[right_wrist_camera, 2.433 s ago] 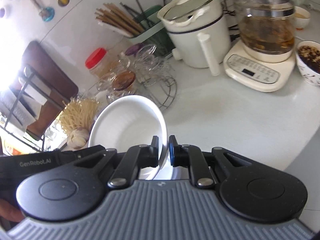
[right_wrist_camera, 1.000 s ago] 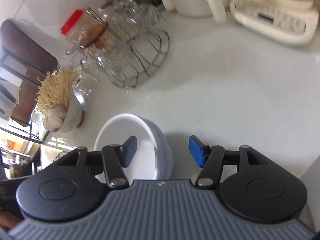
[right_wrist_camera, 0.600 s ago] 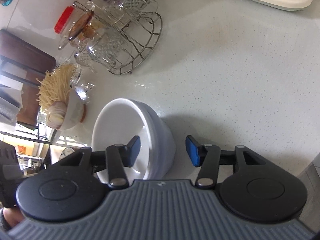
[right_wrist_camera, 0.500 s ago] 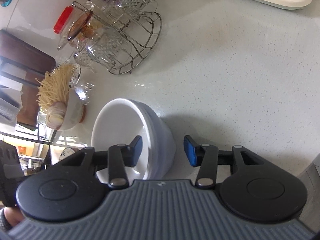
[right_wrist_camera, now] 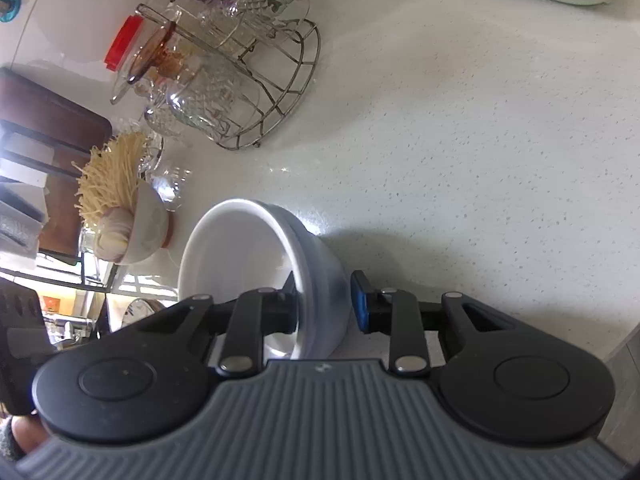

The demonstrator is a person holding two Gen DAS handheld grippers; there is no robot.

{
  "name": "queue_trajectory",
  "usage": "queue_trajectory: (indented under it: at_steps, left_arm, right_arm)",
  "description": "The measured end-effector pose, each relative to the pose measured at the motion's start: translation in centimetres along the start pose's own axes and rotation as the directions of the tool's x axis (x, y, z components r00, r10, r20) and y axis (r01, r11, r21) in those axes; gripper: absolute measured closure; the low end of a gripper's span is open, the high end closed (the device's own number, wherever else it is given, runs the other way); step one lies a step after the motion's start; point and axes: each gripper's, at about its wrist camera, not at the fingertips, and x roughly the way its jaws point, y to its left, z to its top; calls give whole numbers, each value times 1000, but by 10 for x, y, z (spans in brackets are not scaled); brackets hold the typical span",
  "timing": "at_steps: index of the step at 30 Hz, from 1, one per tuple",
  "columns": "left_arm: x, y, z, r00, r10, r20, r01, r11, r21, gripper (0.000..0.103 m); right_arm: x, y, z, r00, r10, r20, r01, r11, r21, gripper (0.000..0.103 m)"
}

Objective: Organize plates and bowls
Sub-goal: 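Lower the ceramic bowl with both grippers onto the floral plate stack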

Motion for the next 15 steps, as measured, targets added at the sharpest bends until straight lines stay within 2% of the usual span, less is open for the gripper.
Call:
queue_trajectory:
  at_steps: [4, 8, 15]
  left_arm:
    - [1, -6, 0, 999, 37, -4, -37, 999, 40, 84]
    - [-1, -11, -2, 998, 55, 10, -56, 997, 56, 85]
    - [-8, -13, -1, 999, 38, 17, -39, 997, 63, 85]
  right_arm:
    - [0, 1, 0, 1000, -5, 5, 5, 1000, 3, 75]
    - [0, 2, 0, 1000, -12, 9, 12, 1000, -8, 76]
    - [-10, 4, -1, 999, -25, 35, 26, 999, -27, 77]
